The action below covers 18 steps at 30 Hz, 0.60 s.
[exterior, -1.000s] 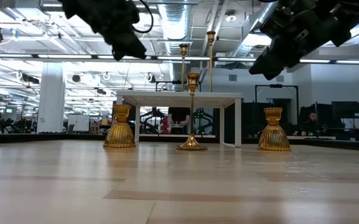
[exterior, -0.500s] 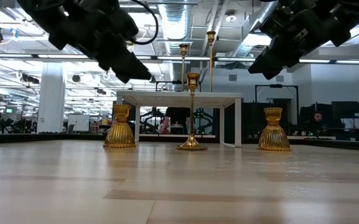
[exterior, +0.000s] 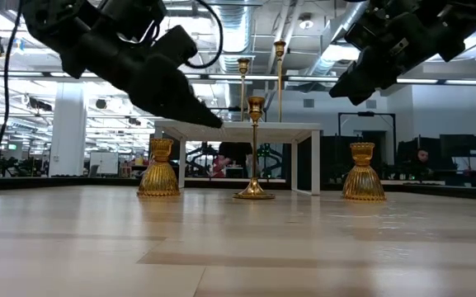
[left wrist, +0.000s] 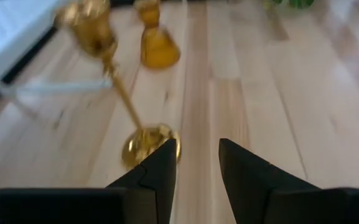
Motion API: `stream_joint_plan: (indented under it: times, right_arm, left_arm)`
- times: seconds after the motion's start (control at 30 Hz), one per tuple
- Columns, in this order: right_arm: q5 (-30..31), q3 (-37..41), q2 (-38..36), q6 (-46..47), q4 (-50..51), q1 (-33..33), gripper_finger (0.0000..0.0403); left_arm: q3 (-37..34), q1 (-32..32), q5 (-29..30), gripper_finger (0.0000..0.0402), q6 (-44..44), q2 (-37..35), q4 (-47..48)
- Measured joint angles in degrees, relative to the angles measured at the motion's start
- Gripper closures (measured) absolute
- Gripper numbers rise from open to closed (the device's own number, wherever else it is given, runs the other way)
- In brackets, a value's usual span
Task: Pick & Place candle stick holders
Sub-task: Put the small gold candle holder on the shelf
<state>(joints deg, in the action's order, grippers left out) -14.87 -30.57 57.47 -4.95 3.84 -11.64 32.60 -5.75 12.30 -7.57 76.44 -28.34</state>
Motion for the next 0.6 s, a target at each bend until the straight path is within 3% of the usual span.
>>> stream_joint_plan:
  times: [0.1, 0.27, 0.6]
  right_arm:
    - [0.00, 0.00, 0.00, 0.02, 0.02, 0.00, 0.0396]
    - [0.00, 0.00, 0.00, 0.02, 0.02, 0.00, 0.0396]
    - [-0.02, 0.00, 0.00, -0.11, 0.04, 0.00, 0.0396]
  left_arm:
    - [0.00, 0.01, 1.31, 0.0280, -2.62, 2.68, -5.71]
    - [0.00, 0.69, 9.00, 0.0280, -2.65, 5.63, -9.91]
    - [0.00, 1.66, 9.59, 0.0280, -0.74, 8.85, -17.45]
